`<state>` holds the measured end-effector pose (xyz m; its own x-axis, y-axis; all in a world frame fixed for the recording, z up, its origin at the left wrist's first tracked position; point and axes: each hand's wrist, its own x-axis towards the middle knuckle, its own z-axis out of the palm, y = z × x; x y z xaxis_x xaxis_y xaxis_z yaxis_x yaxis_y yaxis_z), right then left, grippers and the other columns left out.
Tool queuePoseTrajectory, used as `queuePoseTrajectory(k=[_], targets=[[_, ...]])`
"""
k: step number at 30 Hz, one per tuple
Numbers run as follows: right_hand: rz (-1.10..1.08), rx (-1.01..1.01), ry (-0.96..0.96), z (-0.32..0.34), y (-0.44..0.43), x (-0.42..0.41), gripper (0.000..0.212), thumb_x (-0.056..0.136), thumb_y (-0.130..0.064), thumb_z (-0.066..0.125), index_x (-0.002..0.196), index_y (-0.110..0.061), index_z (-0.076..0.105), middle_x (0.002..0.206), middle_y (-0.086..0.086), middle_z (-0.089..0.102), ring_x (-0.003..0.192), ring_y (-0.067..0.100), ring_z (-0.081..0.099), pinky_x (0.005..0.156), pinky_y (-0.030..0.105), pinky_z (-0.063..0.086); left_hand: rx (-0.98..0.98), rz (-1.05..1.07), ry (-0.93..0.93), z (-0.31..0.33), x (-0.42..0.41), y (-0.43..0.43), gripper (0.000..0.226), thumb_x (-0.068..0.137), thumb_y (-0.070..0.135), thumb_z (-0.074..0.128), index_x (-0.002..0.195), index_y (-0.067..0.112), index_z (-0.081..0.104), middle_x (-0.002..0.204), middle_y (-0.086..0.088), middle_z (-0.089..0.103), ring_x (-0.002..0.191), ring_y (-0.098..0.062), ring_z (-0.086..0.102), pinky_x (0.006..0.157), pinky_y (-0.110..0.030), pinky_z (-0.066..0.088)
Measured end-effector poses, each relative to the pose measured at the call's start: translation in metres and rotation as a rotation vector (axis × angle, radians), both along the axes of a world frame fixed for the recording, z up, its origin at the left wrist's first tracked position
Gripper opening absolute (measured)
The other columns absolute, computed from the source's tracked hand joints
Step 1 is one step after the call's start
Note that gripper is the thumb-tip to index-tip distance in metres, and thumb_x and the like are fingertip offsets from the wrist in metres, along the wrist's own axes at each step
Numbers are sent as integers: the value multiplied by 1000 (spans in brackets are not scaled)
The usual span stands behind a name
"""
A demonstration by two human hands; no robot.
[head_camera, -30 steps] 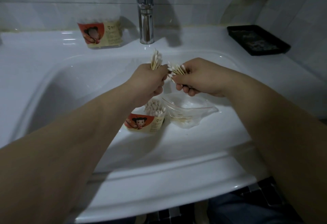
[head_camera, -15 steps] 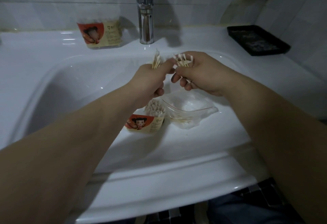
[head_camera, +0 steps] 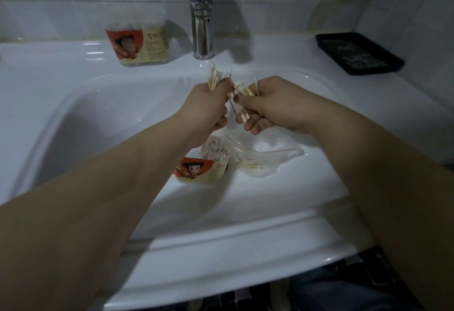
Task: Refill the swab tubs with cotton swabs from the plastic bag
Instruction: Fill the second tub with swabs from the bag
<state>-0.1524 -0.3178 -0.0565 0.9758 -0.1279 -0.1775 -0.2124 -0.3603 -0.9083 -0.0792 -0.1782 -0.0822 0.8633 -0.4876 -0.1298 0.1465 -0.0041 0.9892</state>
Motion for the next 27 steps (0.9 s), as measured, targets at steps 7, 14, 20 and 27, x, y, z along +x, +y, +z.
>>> queuePoseTrajectory(k=[7, 14, 20, 27], targets=[[35, -71, 2, -2, 4, -1, 21, 104, -12, 51, 91, -3, 65, 72, 11, 69, 62, 19, 64, 57, 28, 56, -1, -102, 11, 1, -2, 0, 28, 106, 21, 47, 82, 10, 56, 62, -3, 47, 43, -9, 36, 45, -23, 31], [17, -58, -17, -2, 7, -1, 14, 99, -7, 58, 95, -3, 70, 91, 19, 75, 69, 15, 67, 58, 23, 54, 63, -139, -135, -1, -4, 0, 22, 104, 16, 47, 94, 2, 61, 59, -10, 47, 48, -17, 39, 52, -29, 29], [-45, -110, -64, -2, 9, -1, 16, 87, 6, 64, 79, -7, 71, 69, 15, 70, 59, 12, 64, 57, 23, 52, 107, -114, -206, -2, -3, -2, 29, 101, 18, 48, 92, -2, 67, 67, -21, 57, 52, -20, 46, 50, -25, 35], [-81, -89, -31, 2, 9, -1, 10, 84, 7, 66, 82, -2, 71, 62, 8, 67, 56, 12, 62, 55, 22, 52, 57, -86, -165, -4, -4, -4, 21, 101, 14, 47, 90, 8, 64, 67, -11, 58, 55, -18, 46, 46, -24, 32]])
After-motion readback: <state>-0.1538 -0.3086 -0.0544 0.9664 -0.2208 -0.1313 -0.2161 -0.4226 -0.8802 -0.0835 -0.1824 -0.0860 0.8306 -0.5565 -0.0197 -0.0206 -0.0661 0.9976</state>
